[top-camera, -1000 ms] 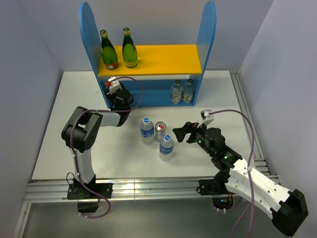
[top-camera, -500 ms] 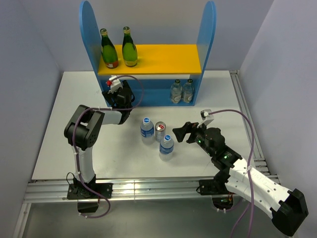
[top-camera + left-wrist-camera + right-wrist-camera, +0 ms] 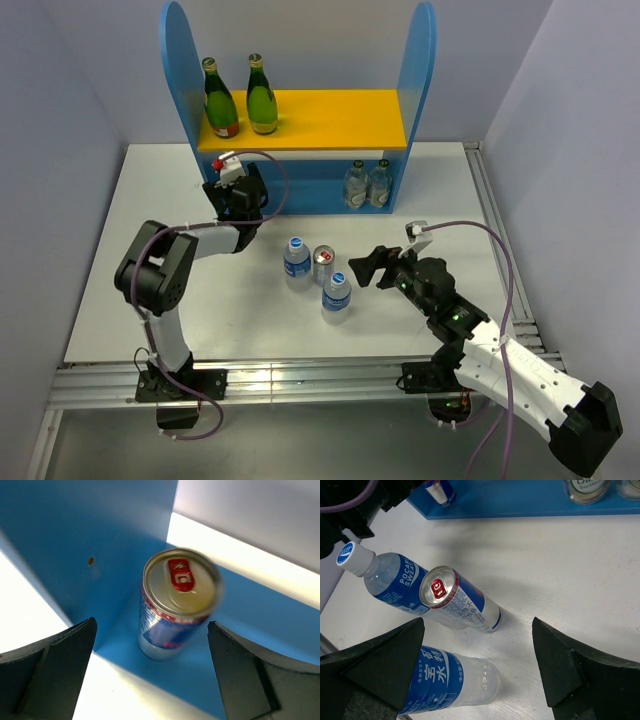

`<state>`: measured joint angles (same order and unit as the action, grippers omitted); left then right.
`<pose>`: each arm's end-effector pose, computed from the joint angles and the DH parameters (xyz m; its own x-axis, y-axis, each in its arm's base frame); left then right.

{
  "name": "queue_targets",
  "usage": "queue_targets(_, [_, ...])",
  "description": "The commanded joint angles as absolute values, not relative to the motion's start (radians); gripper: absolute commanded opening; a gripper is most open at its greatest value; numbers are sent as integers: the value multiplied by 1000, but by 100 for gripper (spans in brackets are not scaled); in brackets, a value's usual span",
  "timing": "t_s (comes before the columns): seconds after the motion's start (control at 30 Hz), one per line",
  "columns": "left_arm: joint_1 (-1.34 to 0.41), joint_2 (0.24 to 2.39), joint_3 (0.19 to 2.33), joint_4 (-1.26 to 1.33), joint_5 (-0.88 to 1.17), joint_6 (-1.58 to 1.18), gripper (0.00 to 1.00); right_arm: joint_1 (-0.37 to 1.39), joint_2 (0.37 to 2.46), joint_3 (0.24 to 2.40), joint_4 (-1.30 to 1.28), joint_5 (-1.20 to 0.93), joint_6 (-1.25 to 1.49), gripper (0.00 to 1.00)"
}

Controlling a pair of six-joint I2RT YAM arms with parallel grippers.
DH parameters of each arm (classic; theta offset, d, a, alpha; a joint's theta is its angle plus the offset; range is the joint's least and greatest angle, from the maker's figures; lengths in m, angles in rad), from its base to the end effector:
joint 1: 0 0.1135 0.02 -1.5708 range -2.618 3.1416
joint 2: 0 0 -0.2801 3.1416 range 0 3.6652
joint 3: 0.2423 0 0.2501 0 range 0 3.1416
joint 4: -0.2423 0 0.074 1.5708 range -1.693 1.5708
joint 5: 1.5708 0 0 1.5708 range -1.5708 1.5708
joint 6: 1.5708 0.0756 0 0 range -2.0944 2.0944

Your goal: Place and organize the beverage onto the shelf

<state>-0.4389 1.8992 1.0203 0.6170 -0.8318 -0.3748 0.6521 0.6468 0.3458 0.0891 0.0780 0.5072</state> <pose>0.4149 -0.1330 0.1976 -0.0863 -0.2319 -0.9689 -0.4208 0.8900 -0.1755 0.1563 0.1119 0.2362 -0.4106 0.2958 -0.8625 -0.3947 0.7950 0.4606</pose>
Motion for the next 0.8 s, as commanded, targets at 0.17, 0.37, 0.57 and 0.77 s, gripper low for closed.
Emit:
queue_targets(0.17, [-521,1657,976,447,-747,-367,99,657,621,354,106,89,511,95])
queue_targets(0.37, [-597,1482,944,236,-770,-428,99,657,575,365,64,104,518,95])
queue_targets(0.57, [-728,1191,832,25,-819,-520,99,658,539,422,-58,184,545,96])
queue_targets(0.77, [-834,1002,790,-176,-801,-572,99,678,418,494,-216,91,518,100])
